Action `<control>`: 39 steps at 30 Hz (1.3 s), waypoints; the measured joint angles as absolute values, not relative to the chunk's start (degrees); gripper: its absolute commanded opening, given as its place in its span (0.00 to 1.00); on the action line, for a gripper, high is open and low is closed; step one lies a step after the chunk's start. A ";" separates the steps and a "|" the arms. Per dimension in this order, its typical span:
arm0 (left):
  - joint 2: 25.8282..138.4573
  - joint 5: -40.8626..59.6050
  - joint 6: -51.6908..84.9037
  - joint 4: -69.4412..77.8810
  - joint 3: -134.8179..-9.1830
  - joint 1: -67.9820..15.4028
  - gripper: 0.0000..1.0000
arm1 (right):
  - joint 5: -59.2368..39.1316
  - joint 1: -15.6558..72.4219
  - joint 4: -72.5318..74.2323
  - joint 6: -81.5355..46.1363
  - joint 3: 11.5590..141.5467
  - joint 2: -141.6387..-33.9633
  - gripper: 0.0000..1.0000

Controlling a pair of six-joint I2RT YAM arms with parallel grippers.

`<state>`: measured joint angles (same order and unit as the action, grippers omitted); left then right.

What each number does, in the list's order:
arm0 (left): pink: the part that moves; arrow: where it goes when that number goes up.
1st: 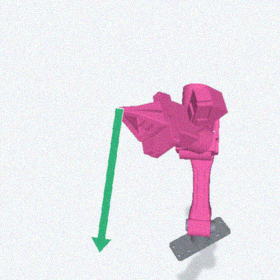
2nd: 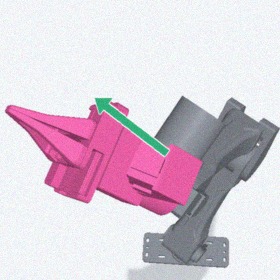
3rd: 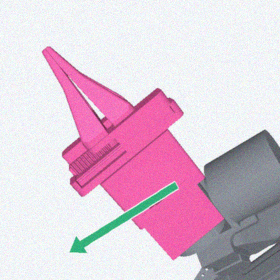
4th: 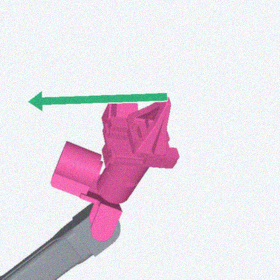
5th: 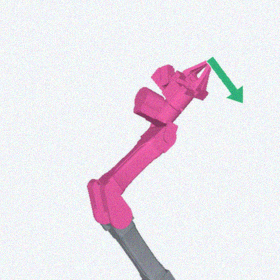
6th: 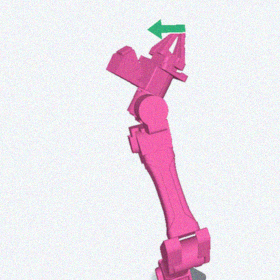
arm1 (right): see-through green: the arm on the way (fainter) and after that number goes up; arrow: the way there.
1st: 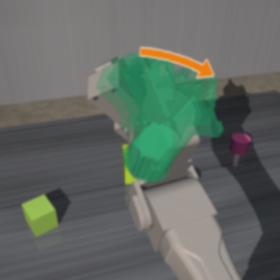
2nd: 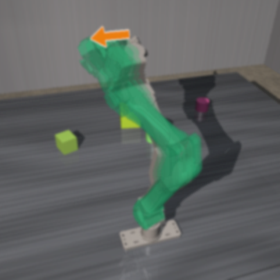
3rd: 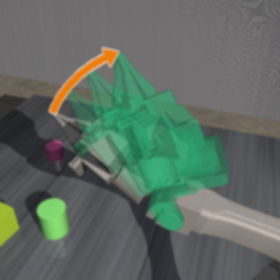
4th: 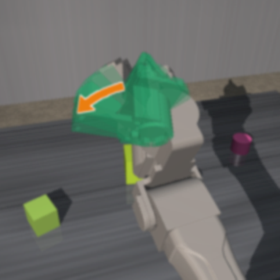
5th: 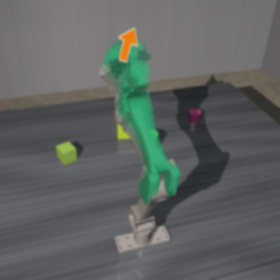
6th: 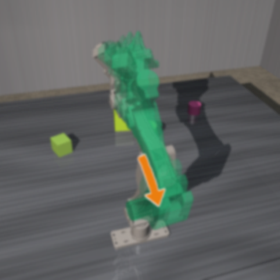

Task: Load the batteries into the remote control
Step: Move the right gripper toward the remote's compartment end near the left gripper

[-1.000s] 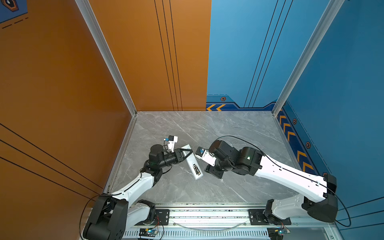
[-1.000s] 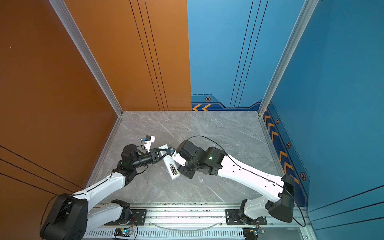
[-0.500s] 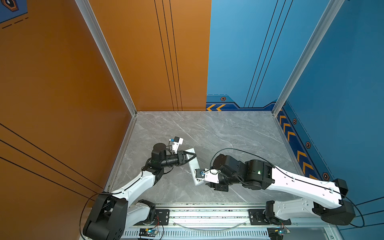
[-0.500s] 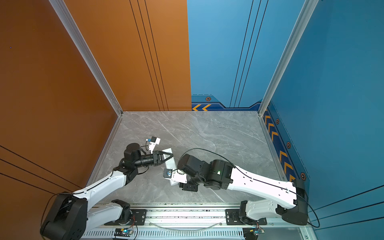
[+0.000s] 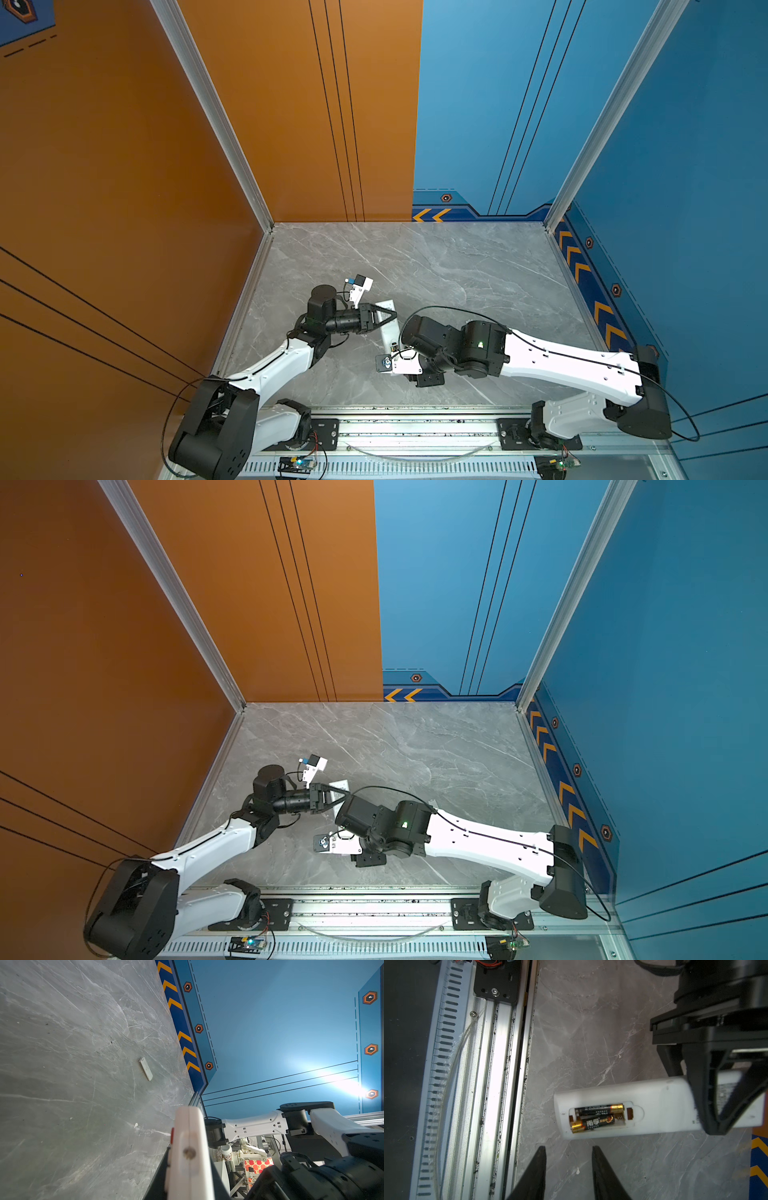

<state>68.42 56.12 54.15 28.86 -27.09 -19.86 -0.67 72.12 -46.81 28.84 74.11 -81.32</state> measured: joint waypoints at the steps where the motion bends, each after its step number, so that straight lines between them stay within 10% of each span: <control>1: 68.47 56.23 54.15 28.86 -27.09 -19.92 0.00 | -0.47 72.12 -46.85 29.30 74.39 -81.82 0.33; 39: 68.73 56.27 53.78 28.86 -27.16 -19.92 0.00 | 2.92 72.38 -46.94 32.18 75.61 -86.80 0.23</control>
<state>68.73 56.27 53.78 28.86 -27.16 -19.92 2.92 72.38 -46.94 32.18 75.61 -86.80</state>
